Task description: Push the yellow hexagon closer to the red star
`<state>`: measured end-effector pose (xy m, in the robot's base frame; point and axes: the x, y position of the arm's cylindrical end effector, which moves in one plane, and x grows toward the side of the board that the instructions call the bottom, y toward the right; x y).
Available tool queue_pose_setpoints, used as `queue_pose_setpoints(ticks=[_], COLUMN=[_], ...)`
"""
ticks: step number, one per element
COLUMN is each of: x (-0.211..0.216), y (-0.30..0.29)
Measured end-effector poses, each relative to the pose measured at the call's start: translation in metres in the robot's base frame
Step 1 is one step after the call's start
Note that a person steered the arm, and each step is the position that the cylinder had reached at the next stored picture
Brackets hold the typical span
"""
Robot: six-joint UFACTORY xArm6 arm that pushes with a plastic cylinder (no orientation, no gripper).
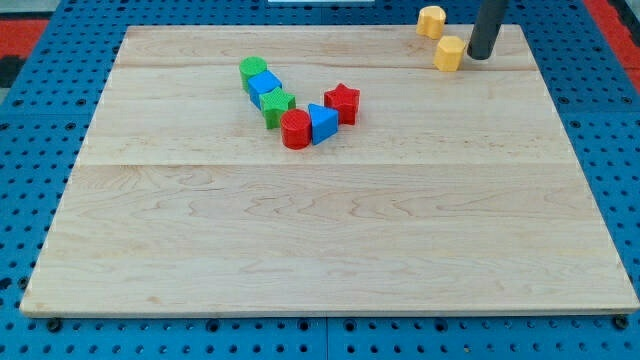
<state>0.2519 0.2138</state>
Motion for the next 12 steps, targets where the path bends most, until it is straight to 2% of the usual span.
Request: queue_pose_setpoints(ticks=[4,8,12], x=[-0.009,-0.006,0.046], y=[-0.068,-0.105,-0.106])
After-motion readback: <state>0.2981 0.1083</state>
